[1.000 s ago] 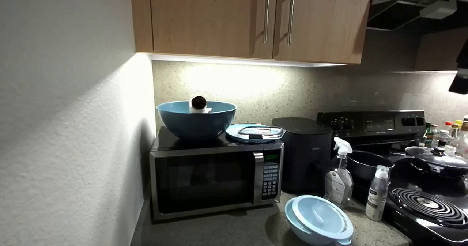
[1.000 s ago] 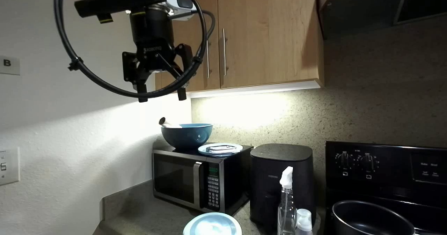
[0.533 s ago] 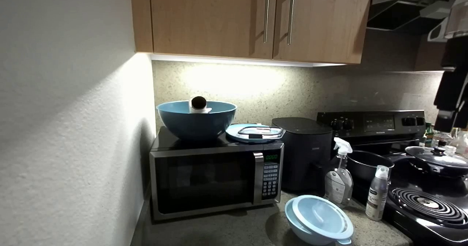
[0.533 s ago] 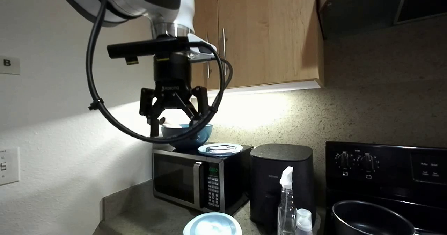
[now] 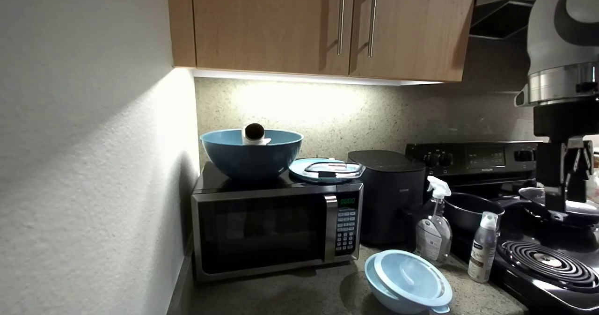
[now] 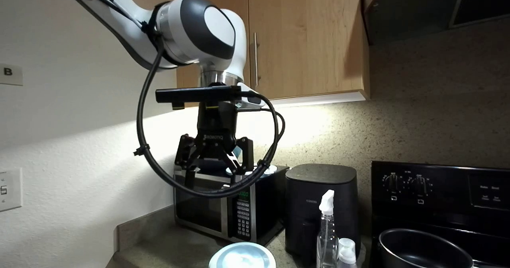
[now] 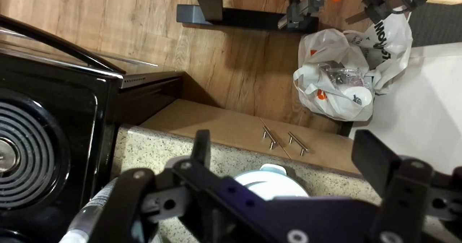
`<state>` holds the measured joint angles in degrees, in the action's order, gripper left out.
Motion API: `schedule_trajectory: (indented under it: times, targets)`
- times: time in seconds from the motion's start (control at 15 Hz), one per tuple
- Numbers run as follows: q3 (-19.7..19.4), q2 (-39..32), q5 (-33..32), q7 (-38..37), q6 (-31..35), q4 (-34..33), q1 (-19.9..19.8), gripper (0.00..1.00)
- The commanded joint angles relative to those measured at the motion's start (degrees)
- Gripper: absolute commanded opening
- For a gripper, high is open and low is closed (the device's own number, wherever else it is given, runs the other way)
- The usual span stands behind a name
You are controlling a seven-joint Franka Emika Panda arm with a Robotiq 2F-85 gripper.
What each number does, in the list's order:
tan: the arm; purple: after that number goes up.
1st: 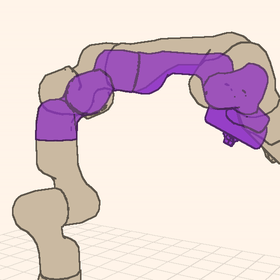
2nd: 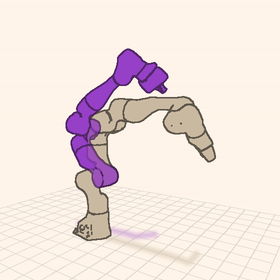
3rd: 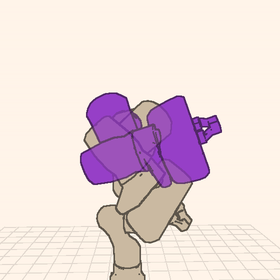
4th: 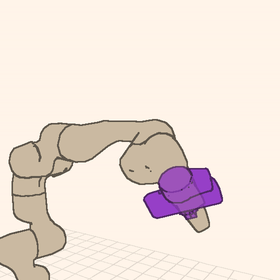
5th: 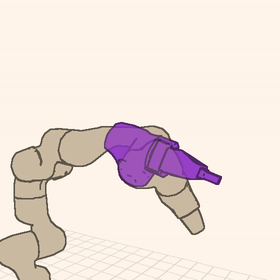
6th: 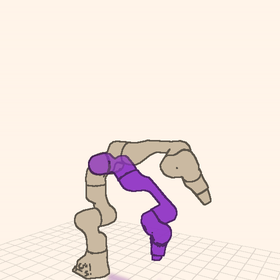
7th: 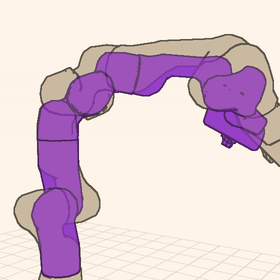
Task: Remove the lid
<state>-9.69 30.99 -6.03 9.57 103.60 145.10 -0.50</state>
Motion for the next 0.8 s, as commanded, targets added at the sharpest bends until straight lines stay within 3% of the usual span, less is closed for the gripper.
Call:
schedule_trajectory:
  times: [0.0,0.07,0.33,0.53,0.73]
  targets:
    - [1.2,-0.48,0.54,0.51,-0.22,-0.44,-1.27,1.0]
    - [1.06,-0.59,1.05,0.51,1.14,-0.16,-1.1,1.0]
    - [-1.26,-6.38,4.83,1.6,17.87,2.42,-0.96,1.0]
    - [-3.2,-14.55,7.8,3.07,29.89,3.17,-1.01,1.0]
    - [-4.08,-23.07,10.94,5.01,37.05,2.16,-0.92,1.0]
